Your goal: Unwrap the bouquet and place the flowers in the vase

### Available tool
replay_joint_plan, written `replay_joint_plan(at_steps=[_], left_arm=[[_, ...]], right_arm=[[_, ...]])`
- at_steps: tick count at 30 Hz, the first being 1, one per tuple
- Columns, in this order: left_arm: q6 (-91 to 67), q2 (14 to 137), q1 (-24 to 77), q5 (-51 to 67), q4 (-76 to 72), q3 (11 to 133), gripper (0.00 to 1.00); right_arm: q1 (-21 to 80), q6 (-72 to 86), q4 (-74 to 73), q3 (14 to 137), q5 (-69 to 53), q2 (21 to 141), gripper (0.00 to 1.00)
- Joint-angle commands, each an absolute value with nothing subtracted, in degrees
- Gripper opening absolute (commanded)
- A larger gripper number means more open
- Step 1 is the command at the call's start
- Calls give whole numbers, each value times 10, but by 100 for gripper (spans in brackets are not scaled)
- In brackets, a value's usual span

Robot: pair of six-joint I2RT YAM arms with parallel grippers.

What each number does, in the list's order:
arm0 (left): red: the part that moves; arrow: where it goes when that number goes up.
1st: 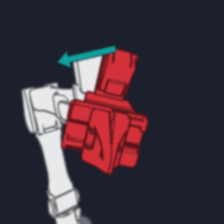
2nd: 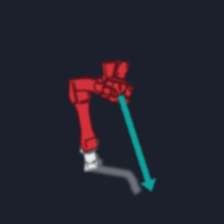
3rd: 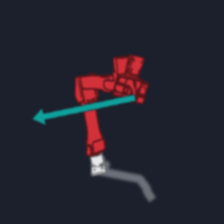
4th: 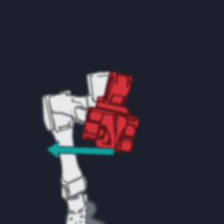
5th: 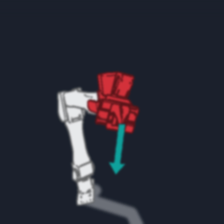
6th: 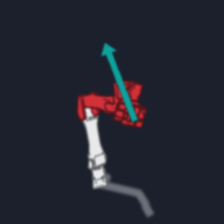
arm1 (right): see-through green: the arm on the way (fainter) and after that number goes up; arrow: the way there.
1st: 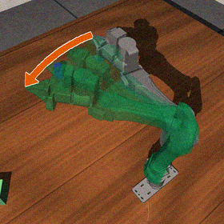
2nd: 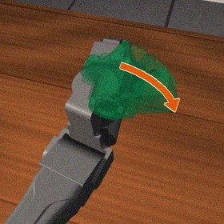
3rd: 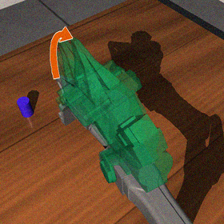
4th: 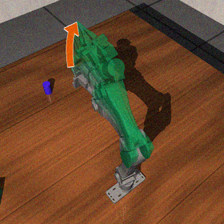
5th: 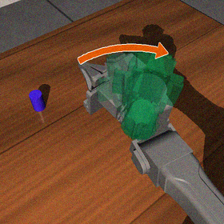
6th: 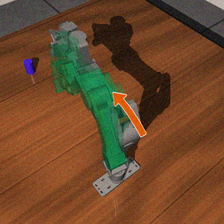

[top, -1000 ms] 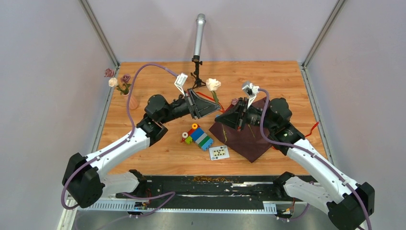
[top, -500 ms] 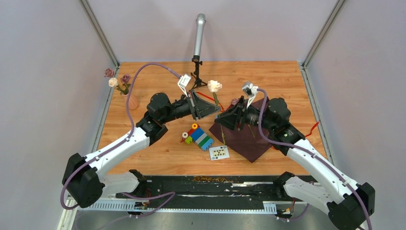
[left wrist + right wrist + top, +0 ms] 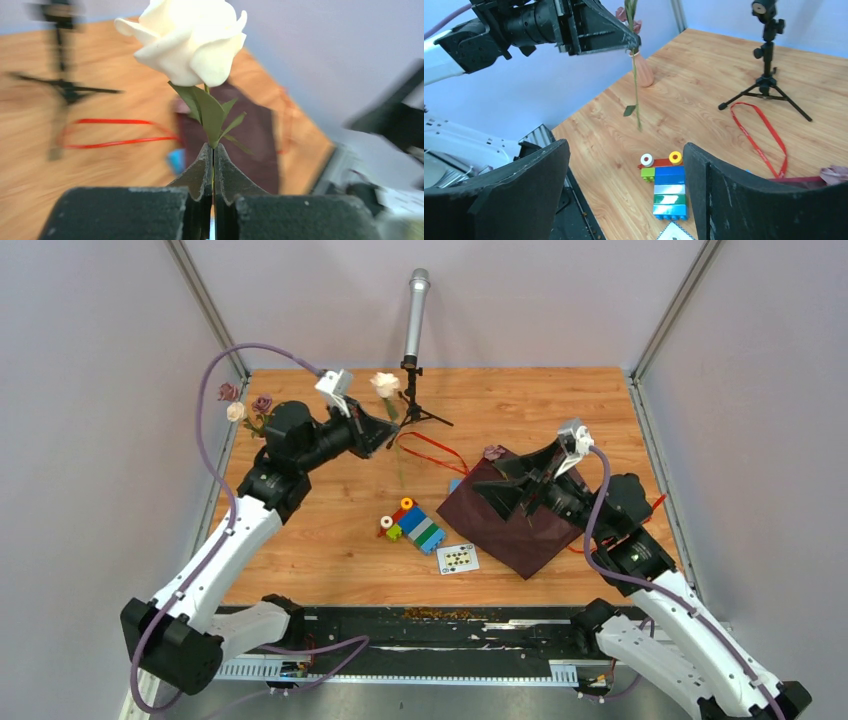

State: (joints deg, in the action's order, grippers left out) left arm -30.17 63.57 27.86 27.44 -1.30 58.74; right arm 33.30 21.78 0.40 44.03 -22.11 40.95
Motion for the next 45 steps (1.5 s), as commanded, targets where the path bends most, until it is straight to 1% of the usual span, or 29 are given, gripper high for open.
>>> replay_joint_plan(at_steps=[1,3,5,9,13,16,22,26,33,45], left_arm=[[-136,622,174,176,80,613,0],[-106,625,129,112,66,605,0],[-93,624,90,37,14,581,0],[-56,648,33,-51,-95,565,0],[-9,677,4,-117,-203,550,0],[-1,699,-41,-112,-249,547,0],[10,722,-85,-115,-279,540,0],[-21,731,-120,-75,-312,522,0],[-53,747,-127,-31,-340,509,0],[-57,772,-127,-24,-362,503,0]], right_arm=[[335,196,-22,417,-159,383,84],[335,193,-23,404,-150,373,85],[335,188,-22,392,-144,362,85],[335,175,-24,379,-138,345,85],[335,168,-26,366,-128,326,87],[335,167,-26,361,-112,318,87],[335,167,-20,356,-98,306,88],[335,164,-20,358,-94,306,89],[335,168,-15,363,-101,320,89],[335,179,-7,361,-104,319,88]])
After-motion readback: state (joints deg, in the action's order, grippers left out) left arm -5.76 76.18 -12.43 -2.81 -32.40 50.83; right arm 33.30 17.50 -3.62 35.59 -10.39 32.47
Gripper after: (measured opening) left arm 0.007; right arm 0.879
